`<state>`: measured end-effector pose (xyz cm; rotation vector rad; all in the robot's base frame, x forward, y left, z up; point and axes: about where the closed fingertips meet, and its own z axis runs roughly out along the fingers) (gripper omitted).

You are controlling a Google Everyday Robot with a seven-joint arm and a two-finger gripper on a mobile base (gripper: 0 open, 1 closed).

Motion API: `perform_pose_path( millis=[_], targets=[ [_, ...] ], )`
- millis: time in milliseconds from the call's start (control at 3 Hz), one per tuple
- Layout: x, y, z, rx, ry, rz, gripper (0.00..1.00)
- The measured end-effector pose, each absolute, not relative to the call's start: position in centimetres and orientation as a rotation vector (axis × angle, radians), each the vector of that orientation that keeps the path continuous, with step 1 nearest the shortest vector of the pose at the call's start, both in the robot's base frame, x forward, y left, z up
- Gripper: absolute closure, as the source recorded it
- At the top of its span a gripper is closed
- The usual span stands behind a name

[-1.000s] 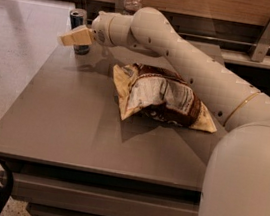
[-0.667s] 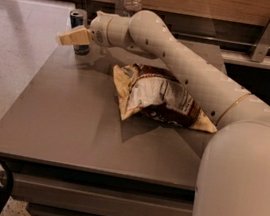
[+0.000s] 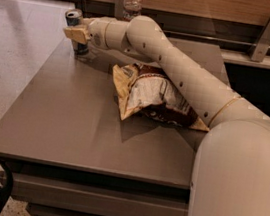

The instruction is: Pick redbull can

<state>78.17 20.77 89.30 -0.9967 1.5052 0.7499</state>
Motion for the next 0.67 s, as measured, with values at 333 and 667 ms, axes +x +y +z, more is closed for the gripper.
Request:
perform_pose_path(
  millis=[333, 667],
  targets=[
    [78.08, 21.06, 89.22, -1.000, 1.504, 0.754, 0.73],
    [77.98, 21.35, 89.14, -1.003, 1.504, 0.757, 0.96]
  ],
)
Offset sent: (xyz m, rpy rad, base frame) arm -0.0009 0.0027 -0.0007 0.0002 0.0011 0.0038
